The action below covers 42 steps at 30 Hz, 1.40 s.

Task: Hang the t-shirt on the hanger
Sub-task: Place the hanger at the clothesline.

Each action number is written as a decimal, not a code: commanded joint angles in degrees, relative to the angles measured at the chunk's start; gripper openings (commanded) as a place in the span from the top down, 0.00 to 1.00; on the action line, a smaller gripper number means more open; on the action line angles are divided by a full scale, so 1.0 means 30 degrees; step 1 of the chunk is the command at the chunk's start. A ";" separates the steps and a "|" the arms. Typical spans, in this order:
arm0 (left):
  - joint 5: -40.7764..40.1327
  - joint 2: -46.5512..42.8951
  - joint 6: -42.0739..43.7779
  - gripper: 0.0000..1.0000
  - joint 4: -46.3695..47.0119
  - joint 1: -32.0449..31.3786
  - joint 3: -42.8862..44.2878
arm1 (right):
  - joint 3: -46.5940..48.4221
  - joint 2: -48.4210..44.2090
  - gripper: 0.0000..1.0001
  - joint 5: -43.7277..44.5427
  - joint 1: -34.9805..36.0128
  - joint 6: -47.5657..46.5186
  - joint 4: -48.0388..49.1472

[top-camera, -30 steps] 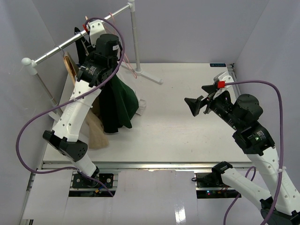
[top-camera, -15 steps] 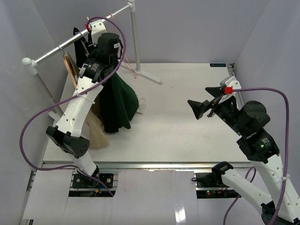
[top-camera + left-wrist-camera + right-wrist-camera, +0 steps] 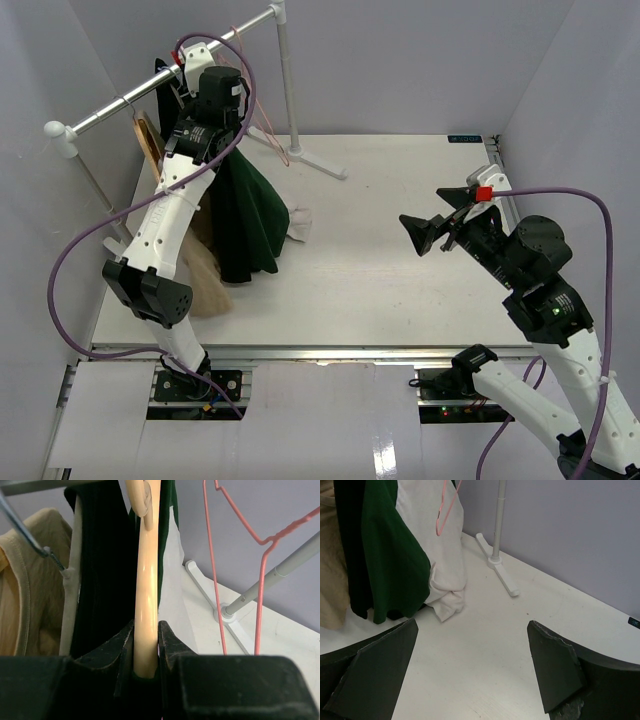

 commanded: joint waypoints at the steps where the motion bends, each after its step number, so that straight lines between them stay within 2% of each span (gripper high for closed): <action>1: 0.0383 -0.0329 0.0054 1.00 0.1538 0.0380 -0.0072 | -0.0240 -0.0120 0.03 0.0243 0.0128 -0.0010 0.1098; 18: 0.0958 -0.1429 0.0004 0.94 0.2228 0.0381 -0.1940 | -0.0193 -0.0234 0.03 0.0213 0.0109 -0.0038 0.1080; 29: 0.2200 -0.1743 0.0291 0.44 0.2424 0.0381 -0.1775 | -0.0126 -0.0235 0.03 0.0213 0.0129 -0.0051 0.1071; 37: 0.3752 -0.2610 0.0933 0.34 0.2624 0.0381 -0.1630 | -0.0013 -0.0147 0.03 0.0130 0.0129 -0.0043 0.1100; 42: 0.8802 -0.4066 0.2671 0.28 0.3673 0.0381 -0.2170 | -0.0133 -0.0197 0.03 0.0117 0.0121 -0.0030 0.1196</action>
